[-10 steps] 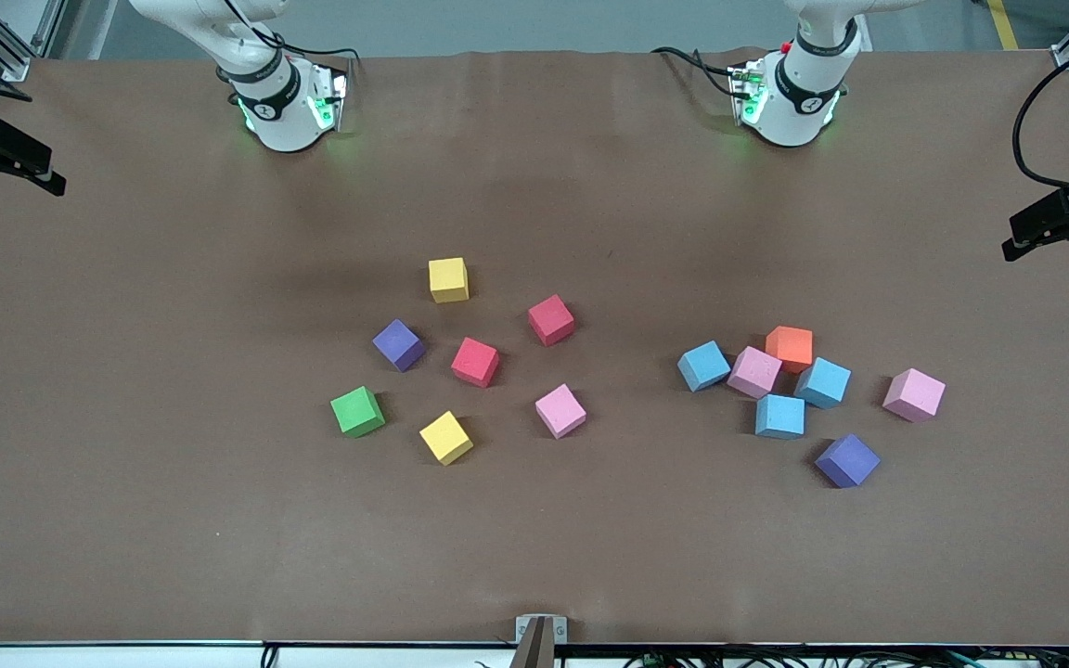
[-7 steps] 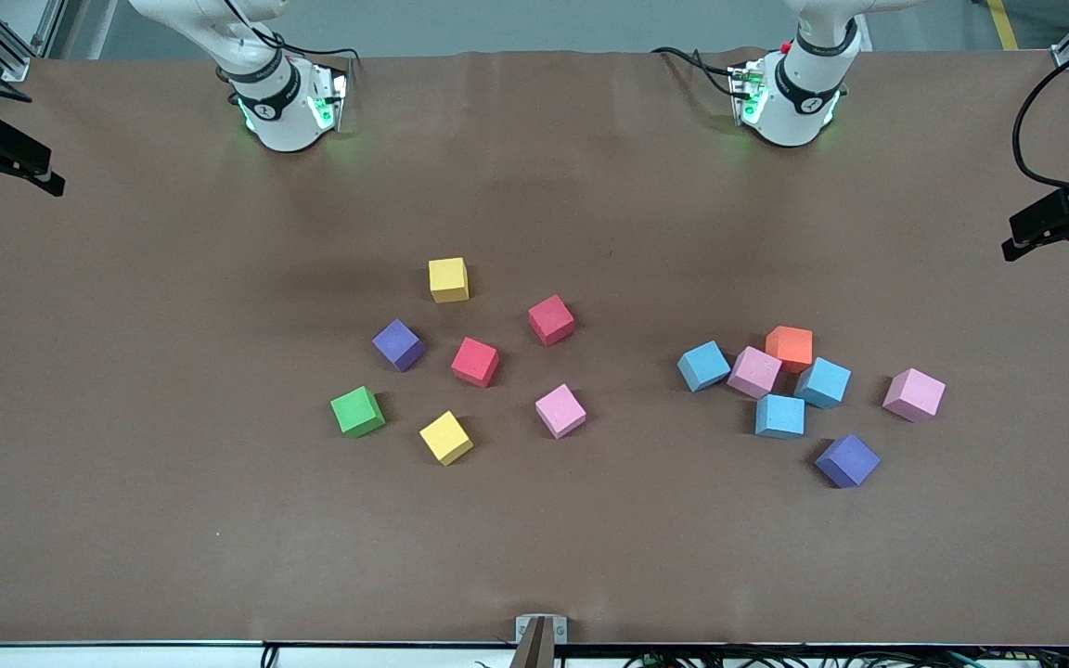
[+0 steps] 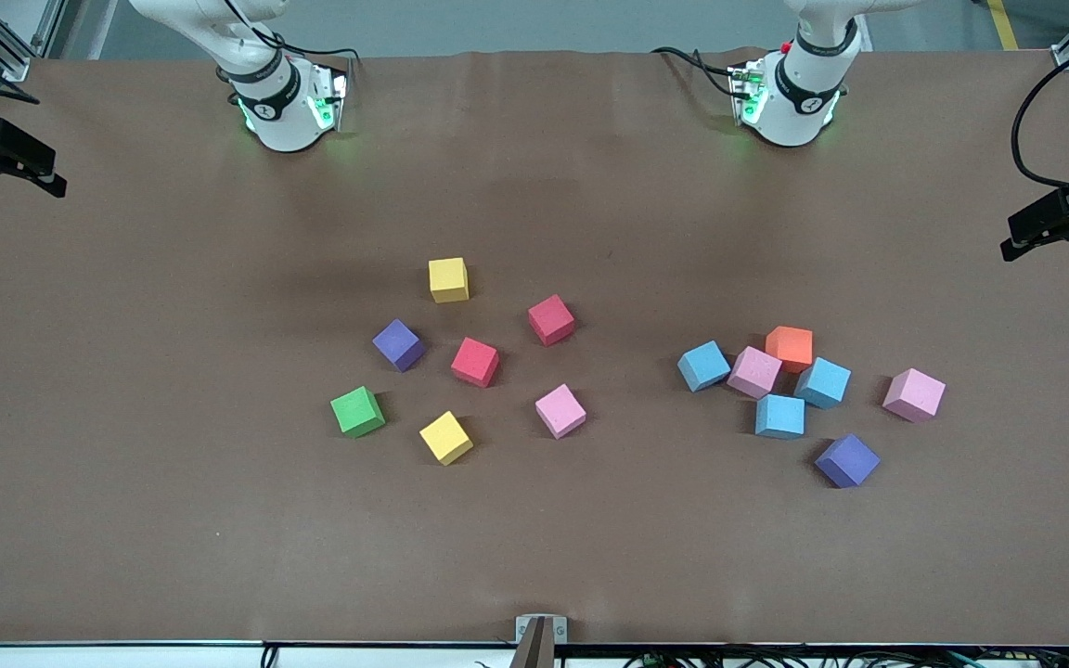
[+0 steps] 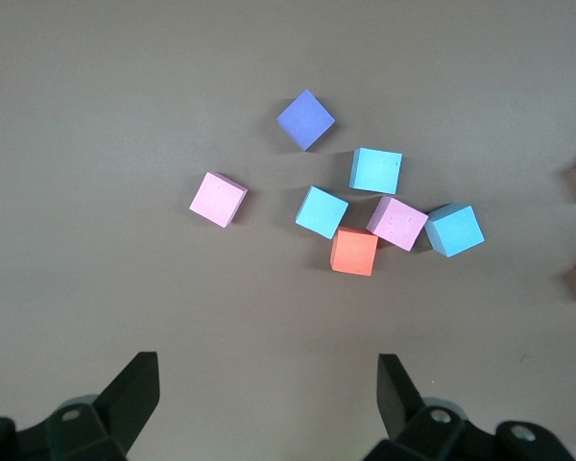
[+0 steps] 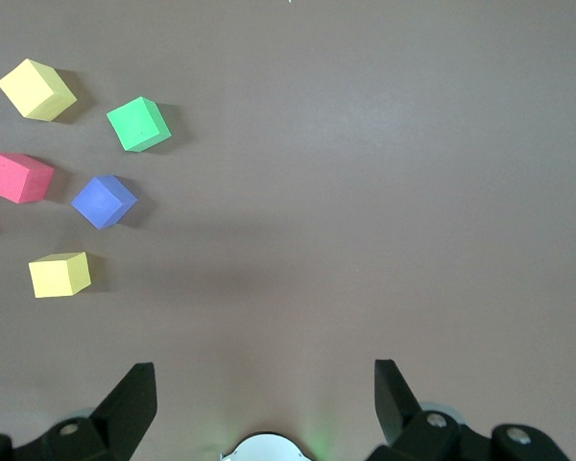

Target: Arrange 11 blocks into digit 3

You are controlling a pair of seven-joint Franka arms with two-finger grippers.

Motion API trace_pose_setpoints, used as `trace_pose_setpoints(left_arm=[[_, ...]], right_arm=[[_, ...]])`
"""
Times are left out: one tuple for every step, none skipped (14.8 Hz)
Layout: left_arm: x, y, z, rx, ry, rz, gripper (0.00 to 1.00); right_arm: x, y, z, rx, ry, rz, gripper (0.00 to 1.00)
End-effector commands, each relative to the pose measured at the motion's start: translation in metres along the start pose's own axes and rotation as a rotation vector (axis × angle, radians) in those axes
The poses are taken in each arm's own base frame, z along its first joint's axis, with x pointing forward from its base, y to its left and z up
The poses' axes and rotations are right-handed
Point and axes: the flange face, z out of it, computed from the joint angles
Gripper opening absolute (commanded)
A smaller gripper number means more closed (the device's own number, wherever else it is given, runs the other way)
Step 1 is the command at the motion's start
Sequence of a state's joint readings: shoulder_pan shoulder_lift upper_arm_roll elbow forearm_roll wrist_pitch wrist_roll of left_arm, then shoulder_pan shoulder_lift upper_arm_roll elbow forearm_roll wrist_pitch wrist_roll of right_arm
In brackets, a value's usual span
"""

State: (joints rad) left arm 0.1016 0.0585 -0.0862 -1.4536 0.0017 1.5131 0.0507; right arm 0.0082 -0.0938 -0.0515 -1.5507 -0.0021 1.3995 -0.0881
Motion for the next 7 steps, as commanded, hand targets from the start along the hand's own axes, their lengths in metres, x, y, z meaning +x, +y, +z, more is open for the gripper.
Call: trace_pose_setpoints(left_arm=[[0.000, 0.027, 0.008, -0.019, -0.022, 0.018, 1.00], [0.000, 0.035, 0.017, -0.019, -0.053, -0.002, 1.00], [-0.004, 0.044, 0.028, -0.019, -0.104, -0.038, 1.00], [-0.004, 0.060, 0.041, -0.021, -0.139, -0.050, 1.00], [-0.003, 0.076, 0.053, -0.020, -0.158, -0.055, 1.00], [0.000, 0.086, 0.064, -0.017, -0.166, -0.063, 1.00], [0.003, 0.100, 0.074, -0.019, -0.161, -0.075, 1.00]], right_arm=[[-0.007, 0.003, -0.005, 0.022, 0.007, 0.012, 1.00], [-0.007, 0.003, -0.005, 0.024, 0.008, 0.011, 1.00], [-0.007, 0.003, -0.005, 0.024, 0.006, 0.011, 1.00], [-0.007, 0.003, -0.003, 0.024, 0.003, 0.011, 1.00], [-0.007, 0.002, -0.003, 0.026, 0.000, 0.011, 1.00], [-0.008, 0.002, -0.002, 0.026, -0.003, 0.011, 1.00], [-0.008, 0.001, -0.001, 0.039, -0.009, 0.009, 1.00]])
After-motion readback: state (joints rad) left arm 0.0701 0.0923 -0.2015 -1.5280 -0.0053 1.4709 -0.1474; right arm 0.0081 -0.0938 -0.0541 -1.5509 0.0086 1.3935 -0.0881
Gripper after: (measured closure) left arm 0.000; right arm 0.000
